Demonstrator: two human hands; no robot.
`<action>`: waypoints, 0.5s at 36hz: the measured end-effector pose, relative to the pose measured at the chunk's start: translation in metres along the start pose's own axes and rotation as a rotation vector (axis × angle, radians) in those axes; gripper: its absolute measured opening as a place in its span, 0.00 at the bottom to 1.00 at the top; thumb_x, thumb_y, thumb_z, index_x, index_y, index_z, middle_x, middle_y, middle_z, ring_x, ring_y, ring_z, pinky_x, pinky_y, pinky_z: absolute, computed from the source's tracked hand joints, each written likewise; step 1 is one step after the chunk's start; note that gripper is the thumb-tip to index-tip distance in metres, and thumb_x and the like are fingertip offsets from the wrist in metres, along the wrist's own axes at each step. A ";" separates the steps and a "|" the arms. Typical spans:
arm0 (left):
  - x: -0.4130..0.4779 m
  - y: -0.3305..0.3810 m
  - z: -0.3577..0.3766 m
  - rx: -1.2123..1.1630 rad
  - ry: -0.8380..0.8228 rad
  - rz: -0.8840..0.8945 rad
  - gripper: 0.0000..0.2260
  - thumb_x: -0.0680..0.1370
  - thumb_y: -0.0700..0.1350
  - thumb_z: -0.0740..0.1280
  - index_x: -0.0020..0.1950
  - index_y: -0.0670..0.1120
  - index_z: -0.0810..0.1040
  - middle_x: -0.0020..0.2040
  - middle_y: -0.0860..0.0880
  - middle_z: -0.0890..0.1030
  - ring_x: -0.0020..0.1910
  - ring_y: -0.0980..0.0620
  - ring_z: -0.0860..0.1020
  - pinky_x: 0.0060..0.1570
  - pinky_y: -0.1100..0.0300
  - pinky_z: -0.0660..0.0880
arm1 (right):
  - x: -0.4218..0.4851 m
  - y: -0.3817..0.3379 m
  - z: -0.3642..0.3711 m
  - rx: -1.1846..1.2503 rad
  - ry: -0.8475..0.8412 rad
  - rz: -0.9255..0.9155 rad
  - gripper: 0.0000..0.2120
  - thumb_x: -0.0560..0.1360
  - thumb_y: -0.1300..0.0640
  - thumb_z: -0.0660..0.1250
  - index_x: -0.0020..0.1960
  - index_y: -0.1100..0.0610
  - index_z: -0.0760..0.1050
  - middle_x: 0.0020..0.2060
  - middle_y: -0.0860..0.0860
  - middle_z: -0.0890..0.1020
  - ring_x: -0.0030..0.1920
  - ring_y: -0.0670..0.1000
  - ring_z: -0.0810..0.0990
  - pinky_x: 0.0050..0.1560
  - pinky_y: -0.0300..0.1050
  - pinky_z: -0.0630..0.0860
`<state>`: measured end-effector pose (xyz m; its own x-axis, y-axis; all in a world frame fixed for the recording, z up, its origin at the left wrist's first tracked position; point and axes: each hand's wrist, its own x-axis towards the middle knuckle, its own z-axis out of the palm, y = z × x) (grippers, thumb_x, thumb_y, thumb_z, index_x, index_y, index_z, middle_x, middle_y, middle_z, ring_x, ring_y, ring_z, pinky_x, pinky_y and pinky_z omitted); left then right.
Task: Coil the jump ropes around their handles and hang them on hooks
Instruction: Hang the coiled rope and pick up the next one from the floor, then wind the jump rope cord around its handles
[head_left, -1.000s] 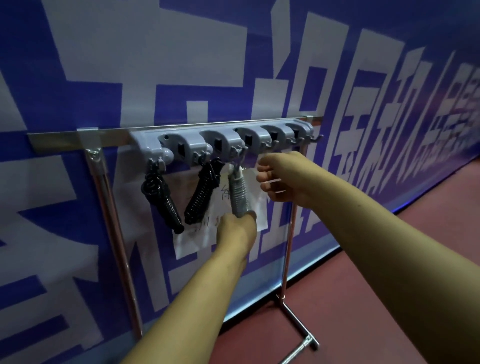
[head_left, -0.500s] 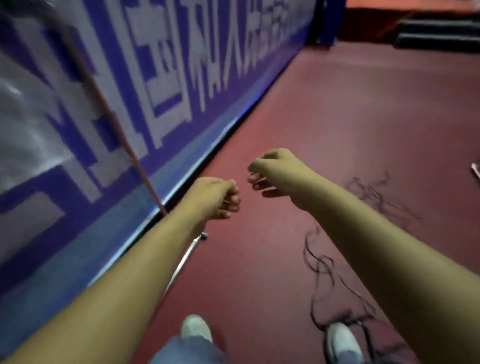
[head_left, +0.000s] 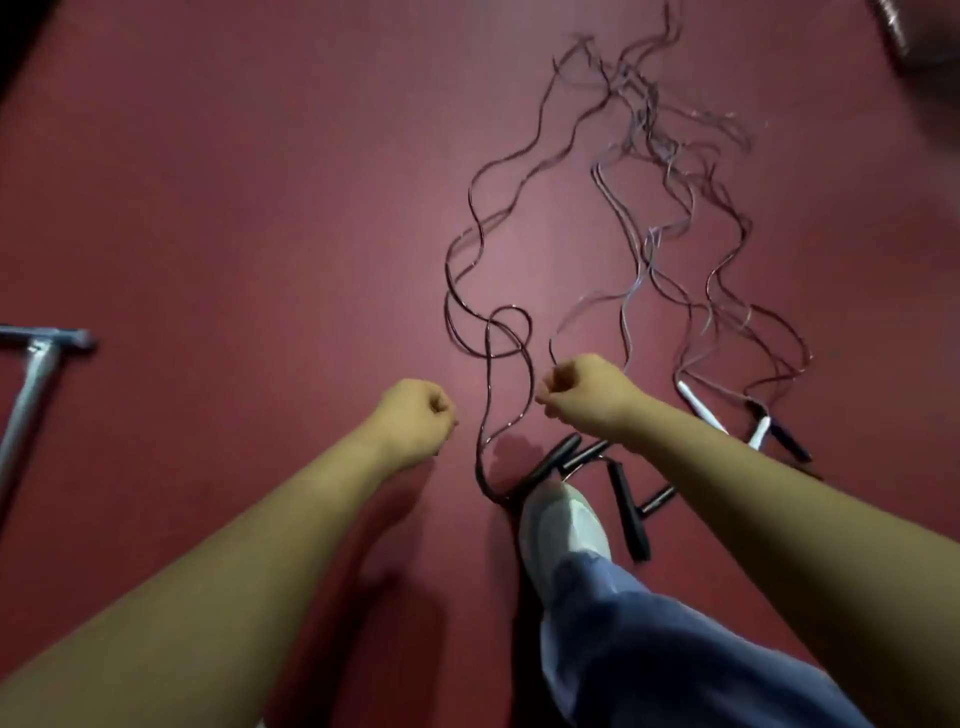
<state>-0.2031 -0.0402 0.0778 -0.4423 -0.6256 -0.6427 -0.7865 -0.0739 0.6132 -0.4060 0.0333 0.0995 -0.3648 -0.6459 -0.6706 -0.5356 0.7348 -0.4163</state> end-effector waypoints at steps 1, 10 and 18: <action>0.009 -0.010 0.014 0.100 -0.028 0.032 0.10 0.77 0.35 0.63 0.43 0.48 0.80 0.39 0.48 0.81 0.38 0.48 0.79 0.43 0.63 0.73 | 0.010 0.015 0.008 -0.052 -0.013 0.001 0.08 0.75 0.59 0.67 0.46 0.62 0.83 0.45 0.61 0.85 0.48 0.62 0.83 0.54 0.52 0.80; 0.059 -0.070 0.136 0.638 -0.263 0.365 0.10 0.76 0.39 0.62 0.56 0.48 0.74 0.64 0.48 0.64 0.52 0.39 0.77 0.49 0.44 0.77 | 0.062 0.082 0.038 -0.080 -0.010 0.017 0.04 0.73 0.61 0.69 0.45 0.55 0.82 0.43 0.54 0.85 0.42 0.53 0.80 0.42 0.39 0.71; 0.072 -0.077 0.141 0.807 -0.138 0.401 0.03 0.81 0.42 0.63 0.53 0.49 0.73 0.59 0.46 0.71 0.54 0.41 0.75 0.45 0.50 0.72 | 0.073 0.095 0.041 -0.038 0.056 0.014 0.06 0.73 0.60 0.69 0.49 0.56 0.82 0.45 0.53 0.85 0.46 0.53 0.80 0.44 0.42 0.74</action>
<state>-0.2353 0.0296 -0.0804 -0.7545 -0.3846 -0.5318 -0.6023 0.7277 0.3282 -0.4521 0.0641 -0.0143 -0.4136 -0.6470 -0.6405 -0.5585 0.7359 -0.3828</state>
